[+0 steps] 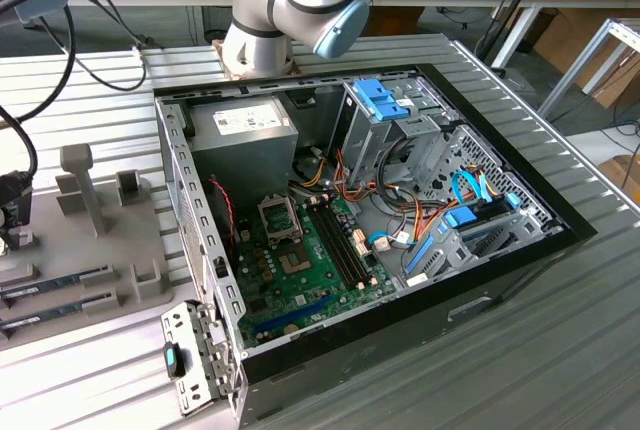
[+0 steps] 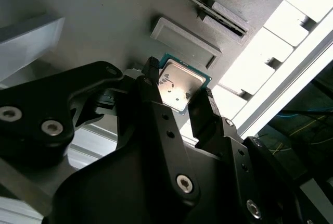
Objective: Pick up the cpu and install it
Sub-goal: 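Pick up the cpu and move it towards the insertion slot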
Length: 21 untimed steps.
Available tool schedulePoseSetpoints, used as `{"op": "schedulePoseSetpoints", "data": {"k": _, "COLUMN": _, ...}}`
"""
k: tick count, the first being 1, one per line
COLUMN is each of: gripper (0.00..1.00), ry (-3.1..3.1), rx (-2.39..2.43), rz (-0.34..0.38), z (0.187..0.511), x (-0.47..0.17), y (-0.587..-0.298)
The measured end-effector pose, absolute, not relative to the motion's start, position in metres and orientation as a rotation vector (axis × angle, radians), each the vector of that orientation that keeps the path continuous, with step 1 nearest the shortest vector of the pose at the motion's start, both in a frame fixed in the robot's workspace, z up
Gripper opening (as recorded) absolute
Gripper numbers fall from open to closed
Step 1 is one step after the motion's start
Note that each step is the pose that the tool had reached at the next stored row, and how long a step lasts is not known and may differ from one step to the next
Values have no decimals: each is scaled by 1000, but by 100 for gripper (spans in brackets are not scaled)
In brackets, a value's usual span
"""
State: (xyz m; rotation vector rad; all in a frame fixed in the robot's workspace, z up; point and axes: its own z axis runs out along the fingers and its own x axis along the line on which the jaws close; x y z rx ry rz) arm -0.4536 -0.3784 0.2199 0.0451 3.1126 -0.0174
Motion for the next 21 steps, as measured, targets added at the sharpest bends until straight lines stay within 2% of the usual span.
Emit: {"op": "schedulePoseSetpoints", "data": {"k": 21, "gripper": 47, "ry": 3113, "rx": 45, "rz": -17, "z": 225, "x": -454, "y": -378}}
